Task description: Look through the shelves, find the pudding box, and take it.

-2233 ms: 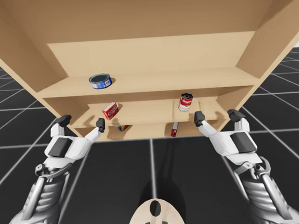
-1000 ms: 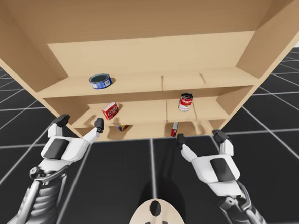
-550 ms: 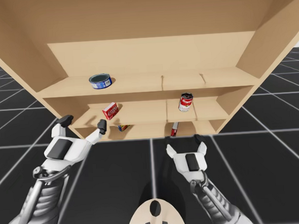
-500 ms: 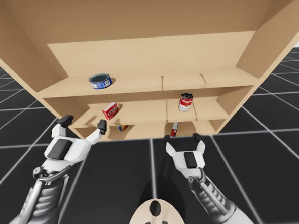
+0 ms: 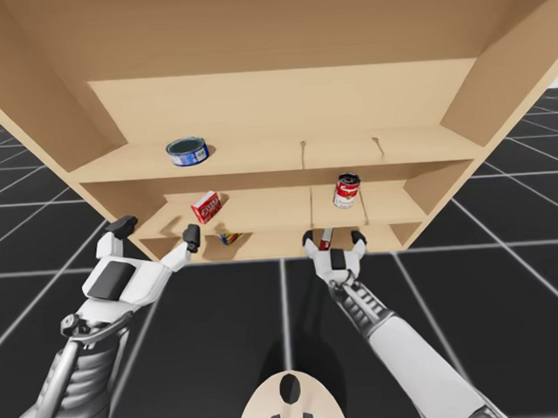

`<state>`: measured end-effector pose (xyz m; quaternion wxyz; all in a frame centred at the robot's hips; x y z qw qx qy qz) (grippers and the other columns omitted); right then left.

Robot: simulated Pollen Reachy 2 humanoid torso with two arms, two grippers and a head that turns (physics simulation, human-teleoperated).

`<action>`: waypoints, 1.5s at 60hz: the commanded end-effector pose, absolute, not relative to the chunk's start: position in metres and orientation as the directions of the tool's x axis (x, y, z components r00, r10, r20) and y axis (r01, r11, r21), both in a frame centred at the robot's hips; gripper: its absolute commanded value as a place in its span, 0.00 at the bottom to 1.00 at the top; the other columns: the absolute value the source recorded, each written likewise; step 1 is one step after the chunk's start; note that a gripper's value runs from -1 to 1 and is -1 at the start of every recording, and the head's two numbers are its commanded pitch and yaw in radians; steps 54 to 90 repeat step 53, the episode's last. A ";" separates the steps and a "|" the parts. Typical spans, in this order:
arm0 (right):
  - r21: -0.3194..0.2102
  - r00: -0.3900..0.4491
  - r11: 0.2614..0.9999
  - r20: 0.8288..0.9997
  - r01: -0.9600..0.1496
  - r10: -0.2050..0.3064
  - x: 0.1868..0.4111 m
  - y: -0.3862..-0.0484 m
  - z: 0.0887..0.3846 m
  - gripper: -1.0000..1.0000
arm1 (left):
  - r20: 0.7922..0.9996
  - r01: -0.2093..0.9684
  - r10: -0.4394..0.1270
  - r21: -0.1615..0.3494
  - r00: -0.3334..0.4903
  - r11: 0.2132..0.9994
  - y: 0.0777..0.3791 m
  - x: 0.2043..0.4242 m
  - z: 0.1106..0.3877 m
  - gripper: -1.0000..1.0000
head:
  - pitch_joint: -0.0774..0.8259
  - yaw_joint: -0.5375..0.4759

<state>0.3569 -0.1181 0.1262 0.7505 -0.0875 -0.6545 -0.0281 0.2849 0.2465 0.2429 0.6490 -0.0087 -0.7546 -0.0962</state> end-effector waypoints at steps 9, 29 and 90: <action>0.128 0.287 0.990 0.948 0.055 -0.139 0.352 -0.022 0.110 0.99 | 0.981 0.142 -0.113 0.136 -0.156 0.981 0.244 0.283 0.242 0.00 | 0.75 0.35; 0.122 0.248 0.989 0.959 0.080 -0.138 0.347 -0.034 0.117 1.00 | 0.981 0.143 -0.117 0.139 -0.156 0.980 0.241 0.282 0.241 0.00 | 0.75 0.35; 0.112 0.150 0.994 0.982 0.018 -0.114 0.273 -0.056 0.155 1.00 | 0.981 0.142 -0.119 0.141 -0.153 0.980 0.238 0.281 0.241 0.00 | 0.75 0.34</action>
